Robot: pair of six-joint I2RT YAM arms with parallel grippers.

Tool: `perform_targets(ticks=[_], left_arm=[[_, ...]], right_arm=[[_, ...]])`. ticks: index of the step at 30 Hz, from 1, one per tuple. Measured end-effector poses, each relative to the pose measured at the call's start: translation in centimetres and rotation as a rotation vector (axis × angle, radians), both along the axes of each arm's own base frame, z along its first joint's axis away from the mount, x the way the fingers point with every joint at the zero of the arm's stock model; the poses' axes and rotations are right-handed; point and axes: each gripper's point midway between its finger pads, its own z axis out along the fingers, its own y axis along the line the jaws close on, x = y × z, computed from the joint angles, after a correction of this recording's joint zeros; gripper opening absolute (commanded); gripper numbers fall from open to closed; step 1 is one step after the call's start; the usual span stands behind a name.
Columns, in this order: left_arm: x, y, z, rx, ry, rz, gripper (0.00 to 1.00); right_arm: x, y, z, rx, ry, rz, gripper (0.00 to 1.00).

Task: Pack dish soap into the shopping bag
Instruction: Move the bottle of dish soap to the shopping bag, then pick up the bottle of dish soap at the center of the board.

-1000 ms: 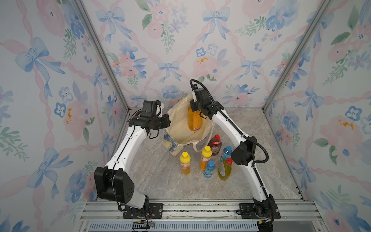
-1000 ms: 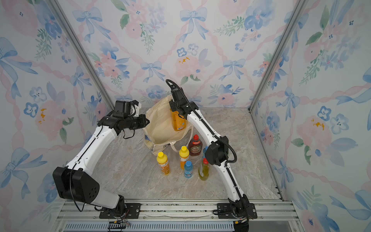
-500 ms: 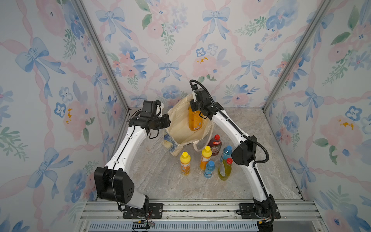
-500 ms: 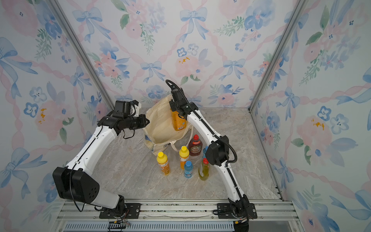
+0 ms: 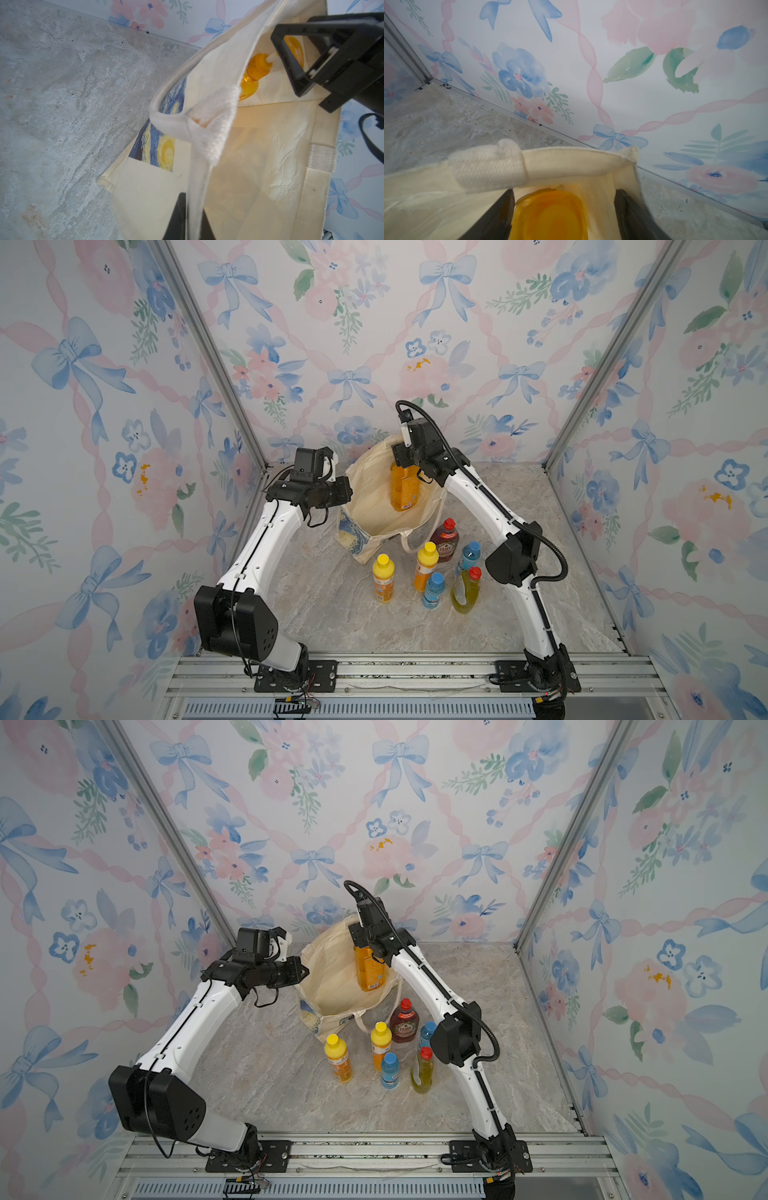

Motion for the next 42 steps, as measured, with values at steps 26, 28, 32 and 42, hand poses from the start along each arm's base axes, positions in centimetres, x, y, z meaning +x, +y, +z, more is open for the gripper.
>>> perform_targets(ticks=[26,28,32,42], left_arm=[[0.1,0.1,0.0,0.008,-0.002,0.007,0.00],[0.0,0.1,0.0,0.010,-0.004,0.008,0.00],[-0.1,-0.1,0.1,0.011,-0.007,0.001,0.00],[-0.7,-0.7,-0.2,0.035,-0.009,-0.006,0.00]], right_arm=[[-20.8,-12.5,6.5,0.108,0.327,-0.075,0.78],[-22.6,-13.0,3.8,0.107,0.410,-0.060,0.80],[-26.2,-15.2,-0.8,0.107,0.527,-0.047,0.80],[-29.5,-22.4,-5.3,0.228,0.610,-0.281,0.79]])
